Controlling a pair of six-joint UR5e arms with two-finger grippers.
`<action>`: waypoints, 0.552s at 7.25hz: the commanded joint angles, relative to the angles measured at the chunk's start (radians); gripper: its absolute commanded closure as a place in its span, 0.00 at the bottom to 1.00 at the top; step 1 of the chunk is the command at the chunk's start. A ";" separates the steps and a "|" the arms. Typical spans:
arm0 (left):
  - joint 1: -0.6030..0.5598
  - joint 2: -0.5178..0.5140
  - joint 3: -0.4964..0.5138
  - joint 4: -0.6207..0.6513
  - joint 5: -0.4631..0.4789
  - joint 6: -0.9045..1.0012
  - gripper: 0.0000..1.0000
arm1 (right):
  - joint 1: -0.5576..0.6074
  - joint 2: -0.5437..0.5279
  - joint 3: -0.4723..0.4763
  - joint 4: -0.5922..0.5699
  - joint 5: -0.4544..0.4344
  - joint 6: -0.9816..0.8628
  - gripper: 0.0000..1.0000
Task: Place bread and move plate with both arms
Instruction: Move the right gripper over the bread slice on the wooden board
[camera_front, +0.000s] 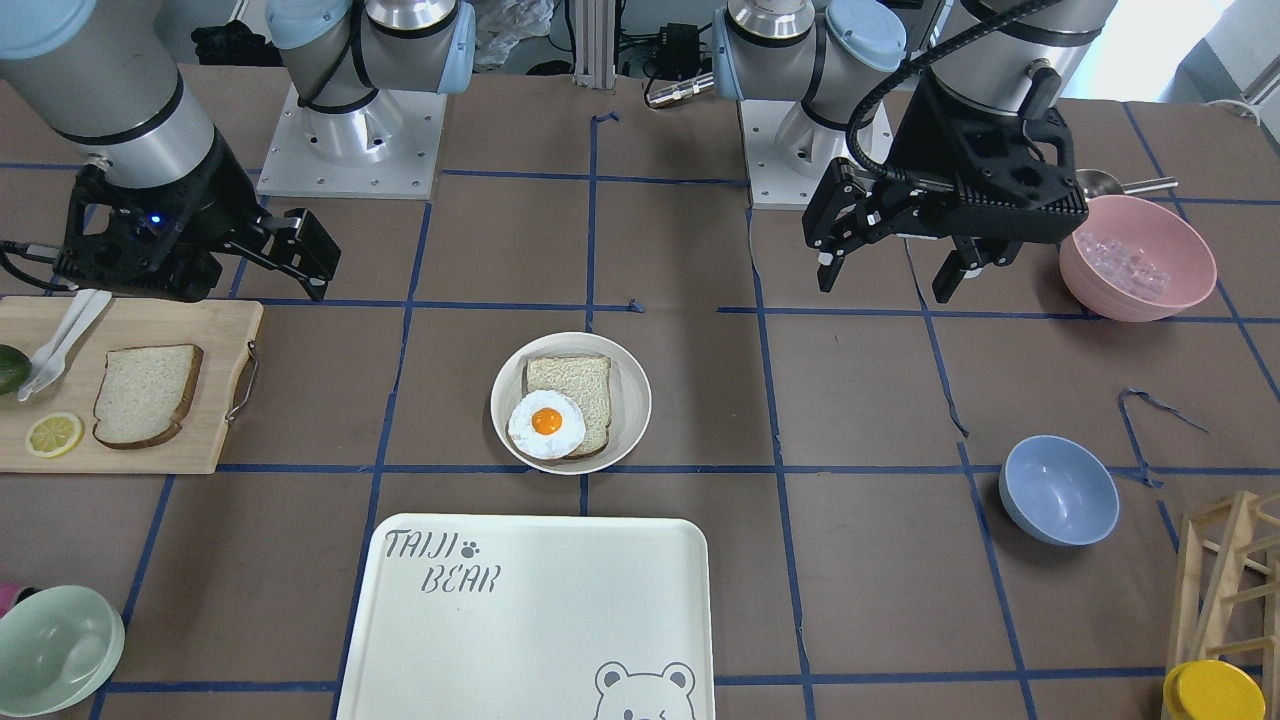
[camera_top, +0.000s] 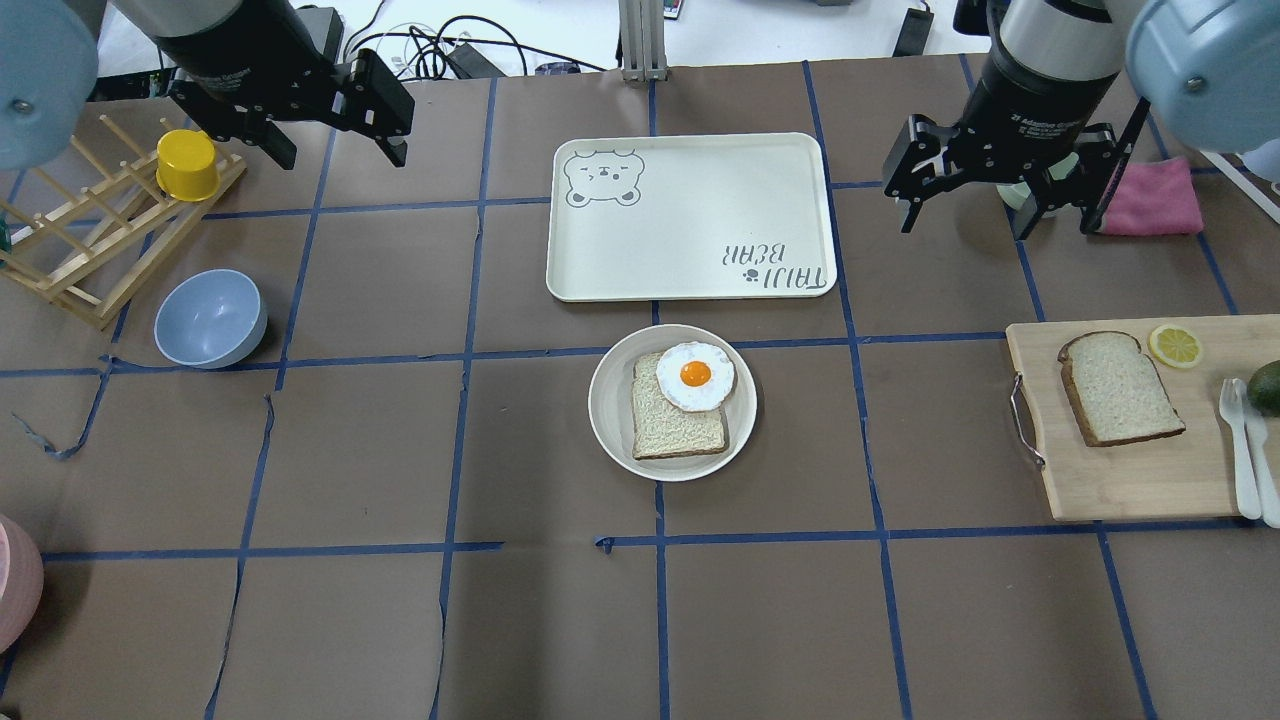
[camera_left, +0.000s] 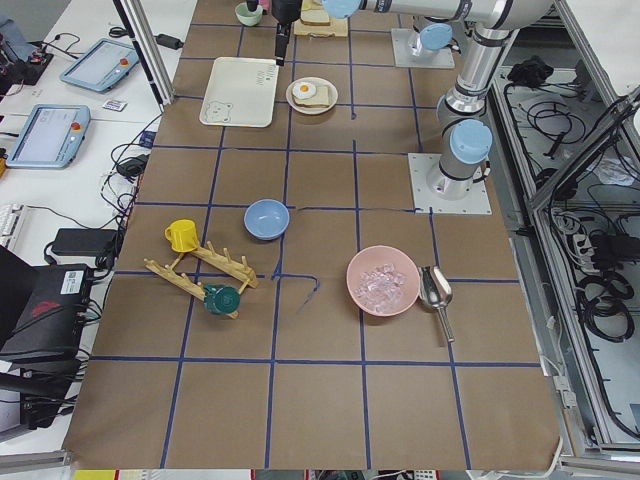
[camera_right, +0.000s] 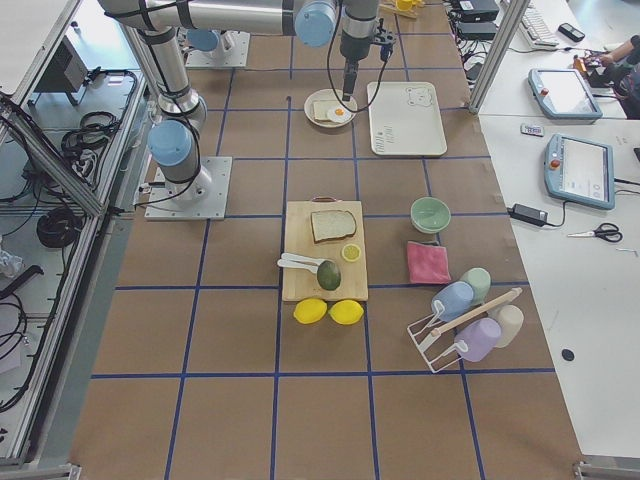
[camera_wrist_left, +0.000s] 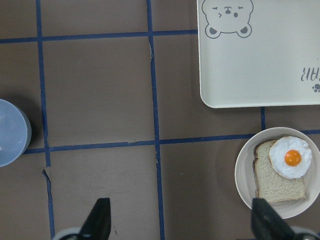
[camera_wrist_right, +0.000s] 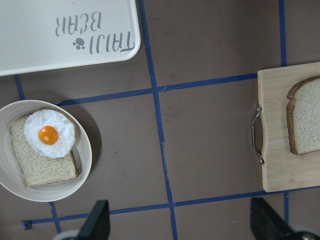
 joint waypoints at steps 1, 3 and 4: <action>-0.001 -0.003 0.000 0.003 0.001 0.001 0.00 | 0.010 -0.013 -0.013 0.013 0.020 0.003 0.00; -0.001 -0.001 0.000 0.003 0.001 0.001 0.00 | 0.006 -0.012 -0.004 0.034 0.017 0.002 0.00; 0.001 -0.001 0.000 0.003 0.001 0.001 0.00 | 0.003 -0.004 0.000 0.037 0.018 0.000 0.00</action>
